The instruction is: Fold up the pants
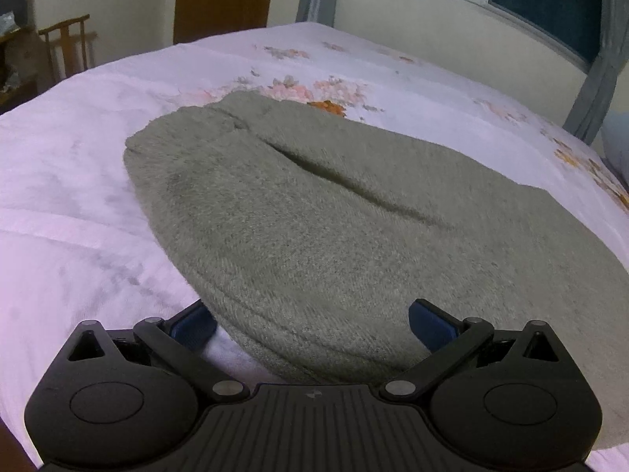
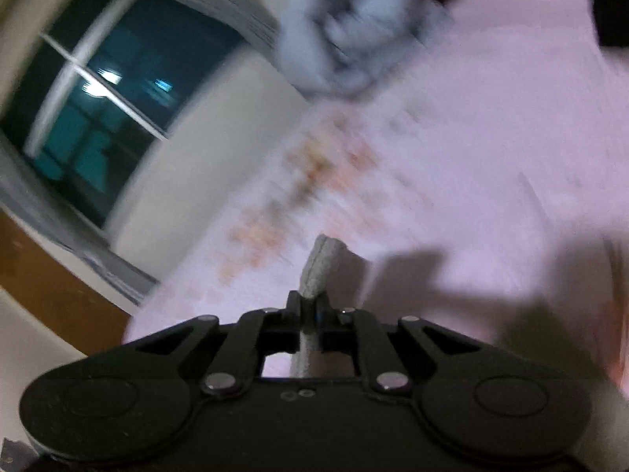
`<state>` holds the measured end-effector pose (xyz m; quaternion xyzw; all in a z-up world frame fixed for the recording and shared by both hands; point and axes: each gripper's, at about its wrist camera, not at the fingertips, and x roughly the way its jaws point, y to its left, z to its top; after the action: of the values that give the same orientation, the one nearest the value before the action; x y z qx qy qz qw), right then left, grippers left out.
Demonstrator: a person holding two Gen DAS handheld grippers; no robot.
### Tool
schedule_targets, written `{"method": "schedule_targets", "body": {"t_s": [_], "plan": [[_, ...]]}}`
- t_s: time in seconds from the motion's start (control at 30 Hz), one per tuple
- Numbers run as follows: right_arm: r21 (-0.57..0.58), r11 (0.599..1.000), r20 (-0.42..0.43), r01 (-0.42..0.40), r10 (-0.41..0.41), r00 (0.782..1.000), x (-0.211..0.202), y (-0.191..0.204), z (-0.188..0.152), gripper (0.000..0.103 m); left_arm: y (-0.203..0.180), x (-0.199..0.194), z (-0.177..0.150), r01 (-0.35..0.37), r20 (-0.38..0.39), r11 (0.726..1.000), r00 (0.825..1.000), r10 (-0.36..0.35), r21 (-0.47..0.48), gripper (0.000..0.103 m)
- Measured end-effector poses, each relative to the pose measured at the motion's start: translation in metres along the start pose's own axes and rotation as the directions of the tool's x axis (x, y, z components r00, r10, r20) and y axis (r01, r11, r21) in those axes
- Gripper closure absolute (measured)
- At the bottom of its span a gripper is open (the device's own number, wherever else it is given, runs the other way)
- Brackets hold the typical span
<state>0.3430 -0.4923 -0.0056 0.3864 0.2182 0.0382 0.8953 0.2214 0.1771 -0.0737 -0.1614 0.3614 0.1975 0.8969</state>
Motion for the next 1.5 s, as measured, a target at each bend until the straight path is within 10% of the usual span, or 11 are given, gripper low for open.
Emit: {"method": "schedule_targets", "body": {"t_s": [0.13, 0.4, 0.67, 0.83, 1.03, 1.3, 1.5], "plan": [[-0.066, 0.996, 0.095, -0.062, 0.068, 0.993, -0.067, 0.021, 0.009, 0.103, 0.005, 0.002, 0.001, 0.023, 0.001, 1.0, 1.0, -0.023, 0.005, 0.0], [0.153, 0.957, -0.069, 0.246, -0.238, 0.969, -0.096, -0.122, -0.068, 0.103, 0.009, -0.003, -0.001, 0.043, 0.001, 0.999, 0.999, -0.043, 0.019, 0.0], [0.097, 0.952, -0.092, 0.289, -0.281, 0.955, -0.081, -0.103, -0.064, 0.103, 0.011, -0.005, -0.001, 0.055, 0.002, 0.998, 0.998, -0.055, 0.022, 0.0], [0.023, 0.999, 0.001, 0.042, -0.042, 0.999, -0.065, 0.001, 0.001, 0.103, 0.011, -0.006, -0.001, 0.055, -0.004, 0.998, 0.999, -0.055, 0.019, 0.0], [-0.15, 0.98, 0.09, -0.134, 0.149, 0.985, -0.088, 0.095, 0.037, 0.103, 0.012, -0.008, -0.002, 0.062, 0.007, 0.998, 0.998, -0.062, 0.018, 0.0], [0.112, 0.963, -0.065, 0.245, -0.239, 0.969, -0.1, -0.098, -0.051, 0.103, 0.011, -0.008, -0.004, 0.064, 0.02, 0.998, 0.998, -0.064, 0.028, 0.0], [0.204, 0.952, -0.057, 0.228, -0.221, 0.974, -0.105, -0.134, -0.077, 0.103, 0.011, -0.008, -0.004, 0.065, 0.015, 0.998, 0.998, -0.066, 0.027, 0.0]]}}
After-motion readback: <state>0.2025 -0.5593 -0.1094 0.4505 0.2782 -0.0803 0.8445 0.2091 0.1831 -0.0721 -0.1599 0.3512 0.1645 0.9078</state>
